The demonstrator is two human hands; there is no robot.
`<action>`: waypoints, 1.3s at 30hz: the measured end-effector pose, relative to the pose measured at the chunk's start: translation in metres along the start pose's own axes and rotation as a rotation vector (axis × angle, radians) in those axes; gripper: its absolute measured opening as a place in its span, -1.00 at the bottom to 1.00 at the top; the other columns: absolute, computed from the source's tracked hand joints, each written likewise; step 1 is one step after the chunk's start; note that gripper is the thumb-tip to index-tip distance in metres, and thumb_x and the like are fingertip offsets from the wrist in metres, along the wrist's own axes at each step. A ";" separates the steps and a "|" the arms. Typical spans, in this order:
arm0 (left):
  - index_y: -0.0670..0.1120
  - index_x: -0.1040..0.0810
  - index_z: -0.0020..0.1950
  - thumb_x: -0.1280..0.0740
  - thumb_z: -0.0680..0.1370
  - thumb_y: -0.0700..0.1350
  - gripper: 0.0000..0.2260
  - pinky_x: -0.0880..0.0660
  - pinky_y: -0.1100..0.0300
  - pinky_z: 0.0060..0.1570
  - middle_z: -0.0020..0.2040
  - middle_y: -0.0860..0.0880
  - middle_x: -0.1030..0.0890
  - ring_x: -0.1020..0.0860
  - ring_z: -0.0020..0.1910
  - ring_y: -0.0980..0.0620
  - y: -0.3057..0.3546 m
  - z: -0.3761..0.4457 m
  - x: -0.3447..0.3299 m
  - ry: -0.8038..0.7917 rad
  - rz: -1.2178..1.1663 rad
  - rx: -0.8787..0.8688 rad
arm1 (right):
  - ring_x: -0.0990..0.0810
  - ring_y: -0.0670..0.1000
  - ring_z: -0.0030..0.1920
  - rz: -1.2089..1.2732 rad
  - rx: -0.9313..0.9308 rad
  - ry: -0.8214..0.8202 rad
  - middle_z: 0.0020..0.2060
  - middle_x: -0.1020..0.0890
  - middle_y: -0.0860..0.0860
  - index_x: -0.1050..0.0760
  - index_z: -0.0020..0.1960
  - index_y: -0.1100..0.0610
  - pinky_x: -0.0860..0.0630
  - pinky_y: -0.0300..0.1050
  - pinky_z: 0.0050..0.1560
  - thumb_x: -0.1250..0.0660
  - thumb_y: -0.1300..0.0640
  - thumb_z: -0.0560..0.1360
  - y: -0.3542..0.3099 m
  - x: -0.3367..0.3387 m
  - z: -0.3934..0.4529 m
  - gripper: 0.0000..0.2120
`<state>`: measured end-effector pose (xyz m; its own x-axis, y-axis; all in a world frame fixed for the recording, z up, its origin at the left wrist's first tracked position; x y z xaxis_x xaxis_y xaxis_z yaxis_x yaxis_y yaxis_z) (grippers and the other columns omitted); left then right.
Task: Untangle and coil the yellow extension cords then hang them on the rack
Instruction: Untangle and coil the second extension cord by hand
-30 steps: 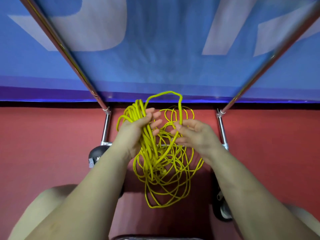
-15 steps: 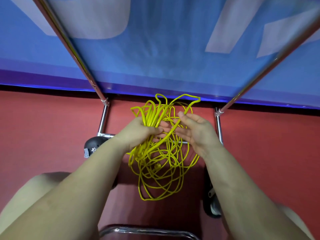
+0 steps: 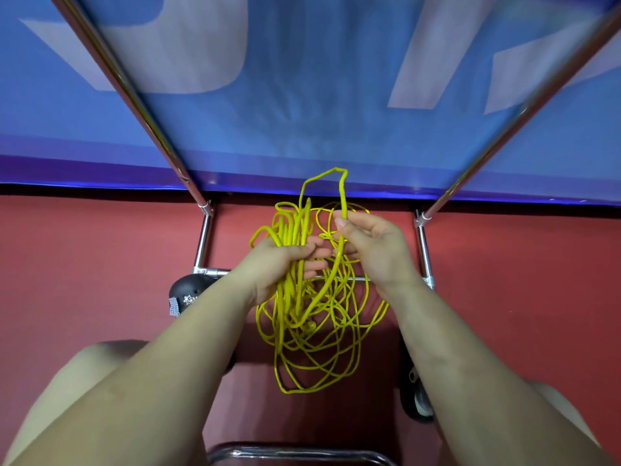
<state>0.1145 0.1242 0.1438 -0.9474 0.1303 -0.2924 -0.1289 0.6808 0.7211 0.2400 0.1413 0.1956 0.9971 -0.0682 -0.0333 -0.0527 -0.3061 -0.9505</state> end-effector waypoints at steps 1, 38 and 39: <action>-0.12 -0.57 -0.05 -0.20 0.60 -0.24 -0.84 -0.57 0.25 -0.23 -0.24 -0.01 -0.70 -0.66 -0.29 0.10 -0.001 0.000 -0.004 -0.017 0.011 0.002 | -0.50 -0.26 -0.45 -0.014 0.013 0.004 -0.31 -0.58 -0.07 -0.56 -0.01 0.05 -0.43 -0.40 -0.38 -0.31 0.24 0.51 -0.001 0.001 0.000 -0.87; -0.05 -0.51 0.06 -0.15 0.63 -0.16 -0.86 -0.43 0.32 -0.43 -0.54 0.08 -0.35 -0.34 -0.56 0.17 0.066 -0.040 0.103 0.264 -0.231 -0.328 | -0.51 -0.03 -0.44 -0.794 -0.072 -0.089 -0.34 -0.62 0.03 -0.47 -0.21 0.09 -0.47 -0.13 -0.25 -0.33 0.11 0.52 0.042 0.058 -0.005 -0.85; -0.06 -0.51 0.04 -0.15 0.63 -0.18 -0.85 -0.45 0.32 -0.42 -0.54 0.08 -0.40 -0.38 -0.55 0.17 0.065 -0.040 0.101 0.254 -0.174 -0.326 | -0.52 -0.05 -0.49 -0.675 -0.092 -0.068 -0.36 -0.61 0.03 -0.49 -0.17 0.17 -0.46 -0.15 -0.30 -0.32 0.13 0.52 0.040 0.058 -0.006 -0.86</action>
<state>-0.0012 0.1524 0.1863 -0.9401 -0.1750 -0.2926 -0.3398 0.4088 0.8470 0.2951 0.1196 0.1576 0.8142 0.2250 0.5353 0.5804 -0.3403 -0.7398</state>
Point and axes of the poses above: each hand's wrist, its own z-axis towards the middle knuckle, its own x-axis out of the back of the hand, y = z × x, the point moved 10 cm from there along z, towards the middle knuckle
